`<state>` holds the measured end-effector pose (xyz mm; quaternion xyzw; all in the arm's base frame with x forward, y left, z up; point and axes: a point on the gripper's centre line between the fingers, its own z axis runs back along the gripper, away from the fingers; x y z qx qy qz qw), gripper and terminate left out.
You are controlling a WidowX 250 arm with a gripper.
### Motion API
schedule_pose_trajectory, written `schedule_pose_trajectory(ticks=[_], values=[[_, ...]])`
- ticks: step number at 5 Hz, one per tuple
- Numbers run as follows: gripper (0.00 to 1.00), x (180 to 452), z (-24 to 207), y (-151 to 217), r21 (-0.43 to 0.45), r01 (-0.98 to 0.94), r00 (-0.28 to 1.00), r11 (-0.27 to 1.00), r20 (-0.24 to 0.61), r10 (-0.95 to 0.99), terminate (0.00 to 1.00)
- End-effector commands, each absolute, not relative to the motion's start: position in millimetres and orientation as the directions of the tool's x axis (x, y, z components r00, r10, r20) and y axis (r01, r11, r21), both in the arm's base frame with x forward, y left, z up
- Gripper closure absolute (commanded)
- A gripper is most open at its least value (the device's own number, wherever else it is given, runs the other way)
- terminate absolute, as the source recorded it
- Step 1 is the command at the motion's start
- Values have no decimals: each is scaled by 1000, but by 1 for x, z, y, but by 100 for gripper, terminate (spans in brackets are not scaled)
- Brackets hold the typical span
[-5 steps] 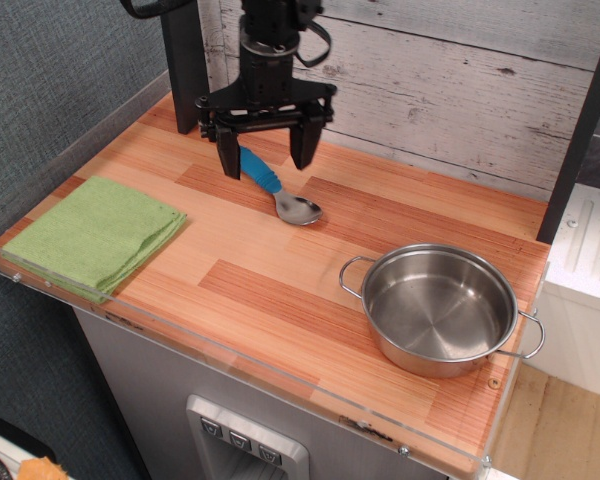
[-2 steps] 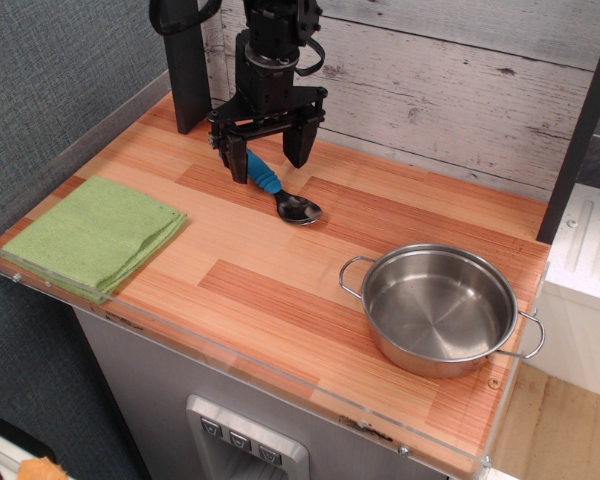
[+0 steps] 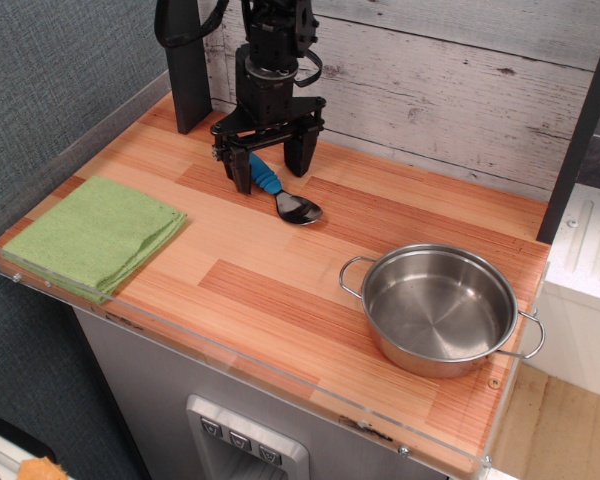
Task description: PICK UP THE SPOON ANDPUT ON THE TOWEL
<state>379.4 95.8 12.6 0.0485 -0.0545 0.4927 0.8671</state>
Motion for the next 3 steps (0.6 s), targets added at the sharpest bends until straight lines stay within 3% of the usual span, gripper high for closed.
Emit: schedule_pose_trajectory(ticks=[1,3], values=[[100,374,24,107,-36,-851,513,524,159,843,0],[100,358,38,114,-30,-840,531,542,154,833,0]])
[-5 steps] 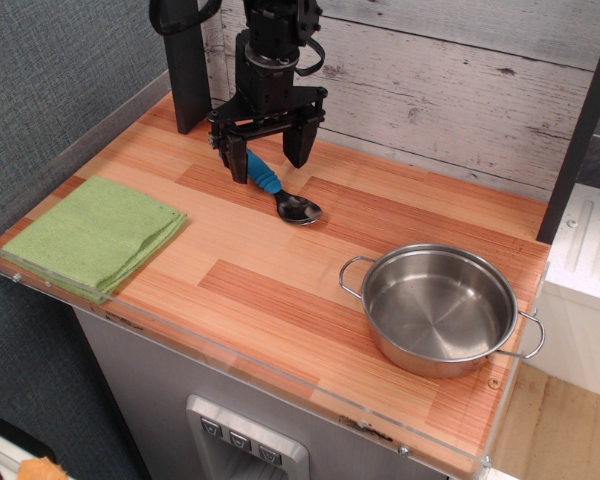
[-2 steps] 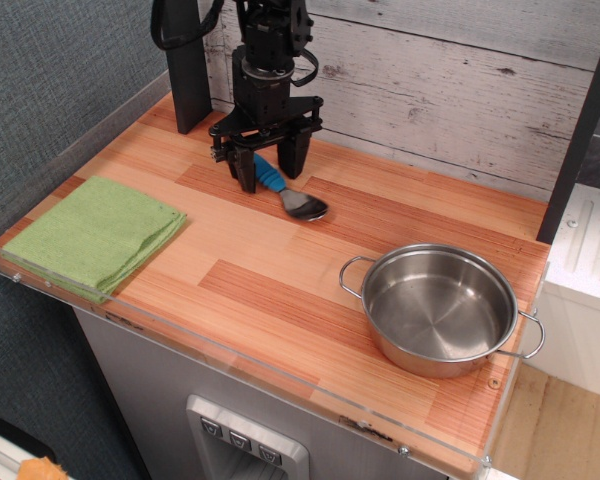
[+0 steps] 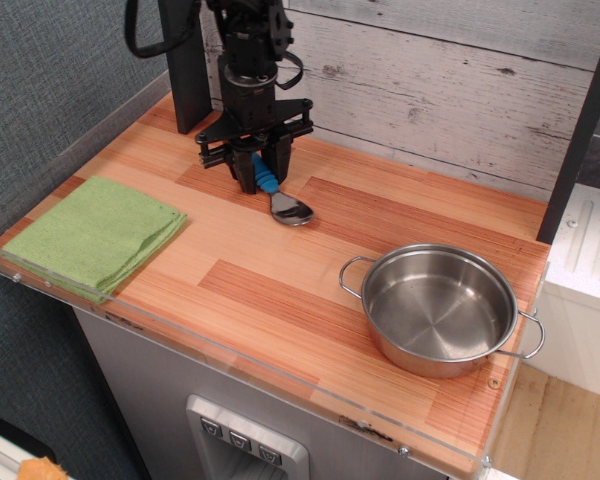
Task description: PICK UP THE SPOON ANDPUT ON THE TOWEL
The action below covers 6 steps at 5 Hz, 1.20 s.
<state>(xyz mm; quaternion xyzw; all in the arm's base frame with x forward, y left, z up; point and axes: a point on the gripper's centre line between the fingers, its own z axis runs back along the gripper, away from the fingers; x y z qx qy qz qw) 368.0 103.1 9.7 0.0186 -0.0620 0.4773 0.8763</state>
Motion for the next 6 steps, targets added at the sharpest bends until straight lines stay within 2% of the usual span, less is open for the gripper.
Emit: schedule_pose_trajectory(ticks=[1,2,3,4,5,6], values=[[100,345,51,123,-1,-780,618,626,155,771,0],[100,335,66,132,83,-704,708,705,160,688,0],[100,326,69,138,180,-585,810,791,181,558,0],[100,307,66,159,231,-452,891,862,156,426,0],[100,289,62,180,214,-420,907,882,113,405,0],[100,272,58,199,236,-392,920,889,113,376,0]])
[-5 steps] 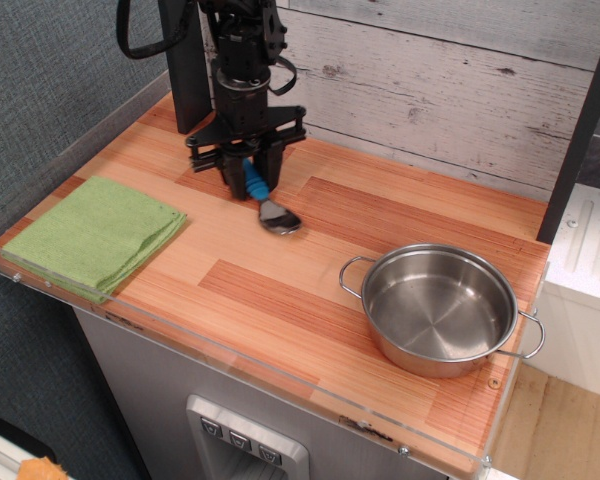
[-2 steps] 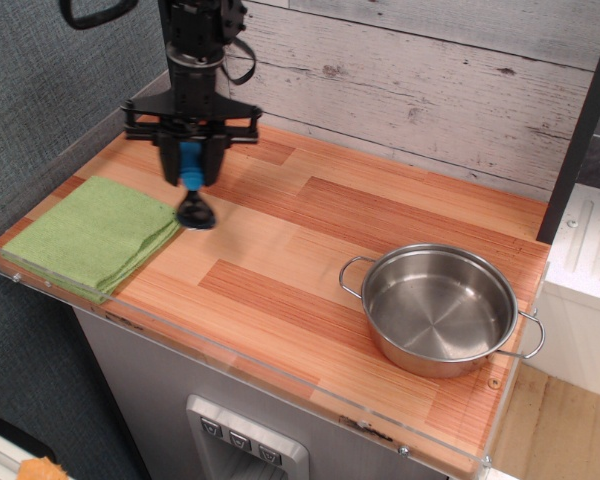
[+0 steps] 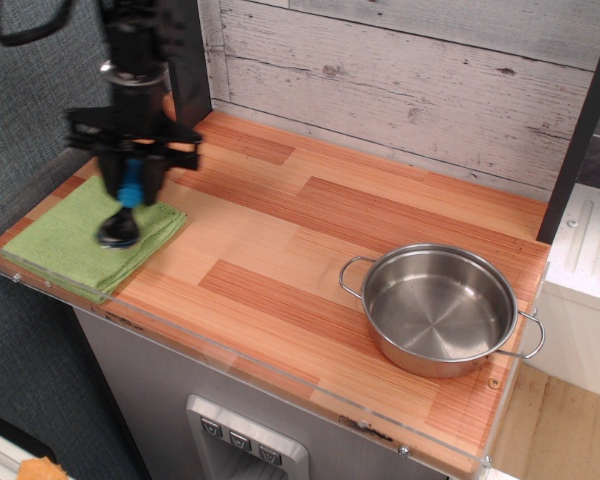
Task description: PICK UP THE SPOON ANDPUT ON THE TOWEL
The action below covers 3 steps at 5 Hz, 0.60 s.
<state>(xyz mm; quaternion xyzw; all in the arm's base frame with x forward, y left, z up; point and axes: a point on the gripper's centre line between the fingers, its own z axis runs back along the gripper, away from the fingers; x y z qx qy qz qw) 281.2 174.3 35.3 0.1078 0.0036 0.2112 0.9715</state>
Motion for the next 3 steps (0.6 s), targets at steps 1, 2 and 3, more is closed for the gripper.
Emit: schedule_pose_trajectory(ticks=[1,2,3], values=[[100,262,56,210,200,-416,908,887,136,396,0],[100,257,54,212,176,-448,891,876,167,422,0],[100,261,46,216,169,-490,869,855,178,462,0]])
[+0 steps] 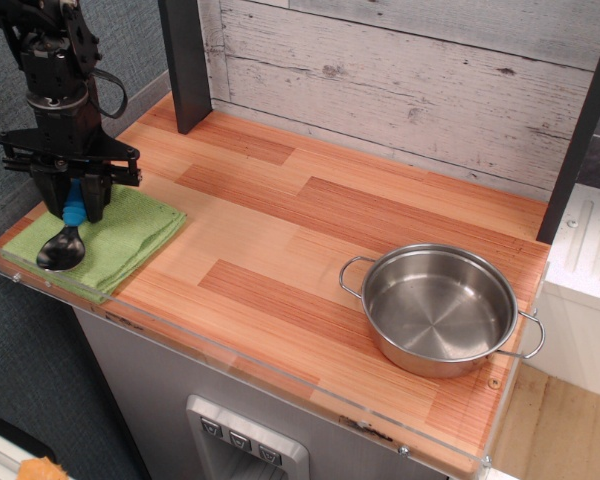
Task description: PICK UP THE SPOON ANDPUT ON THE TOWEL
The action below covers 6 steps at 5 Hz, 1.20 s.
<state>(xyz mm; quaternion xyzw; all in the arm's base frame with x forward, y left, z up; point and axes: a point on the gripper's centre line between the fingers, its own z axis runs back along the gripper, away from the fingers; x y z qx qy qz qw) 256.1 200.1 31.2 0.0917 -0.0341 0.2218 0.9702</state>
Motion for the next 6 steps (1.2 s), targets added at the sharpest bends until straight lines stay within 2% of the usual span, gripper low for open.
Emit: schedule_pose_trajectory(ticks=[1,2,3,5,6], values=[[100,262,45,219,162,-511,856,844,183,483,0],[100,262,39,221,159,-547,834,822,189,518,0],[0,259,36,223,139,-572,817,808,179,548,0],[0,256,40,223,135,-575,815,807,178,551,0],[0,259,57,218,128,-580,808,804,212,549,0]])
